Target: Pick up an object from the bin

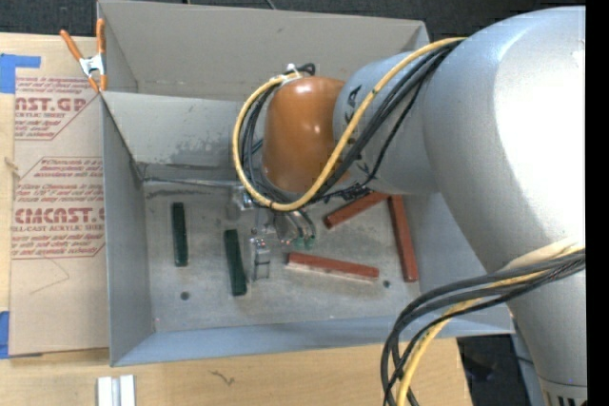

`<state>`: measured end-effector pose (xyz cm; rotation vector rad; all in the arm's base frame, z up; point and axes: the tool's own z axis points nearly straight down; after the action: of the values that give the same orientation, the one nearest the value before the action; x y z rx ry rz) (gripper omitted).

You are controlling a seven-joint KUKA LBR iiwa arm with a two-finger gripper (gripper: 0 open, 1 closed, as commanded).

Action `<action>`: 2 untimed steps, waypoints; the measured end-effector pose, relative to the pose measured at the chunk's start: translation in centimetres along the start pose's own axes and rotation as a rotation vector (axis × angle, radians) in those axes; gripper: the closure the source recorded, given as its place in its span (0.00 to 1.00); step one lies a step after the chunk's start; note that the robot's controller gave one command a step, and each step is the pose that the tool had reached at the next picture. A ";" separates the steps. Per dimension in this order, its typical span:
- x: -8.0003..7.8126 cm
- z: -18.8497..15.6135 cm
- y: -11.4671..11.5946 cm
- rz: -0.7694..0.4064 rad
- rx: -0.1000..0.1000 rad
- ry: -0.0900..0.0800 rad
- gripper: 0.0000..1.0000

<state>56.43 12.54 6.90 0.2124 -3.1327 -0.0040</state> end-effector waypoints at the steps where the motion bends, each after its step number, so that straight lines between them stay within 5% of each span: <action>1: -0.1 -0.1 -0.2 0.003 0.001 -0.003 1.00; 2: -2.3 -8.5 -0.6 -0.067 0.003 -0.012 1.00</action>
Offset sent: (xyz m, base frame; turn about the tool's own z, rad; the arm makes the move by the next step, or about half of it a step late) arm 0.0000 0.0000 0.0000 0.0000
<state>58.80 12.20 15.42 0.3180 -3.1359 -0.0013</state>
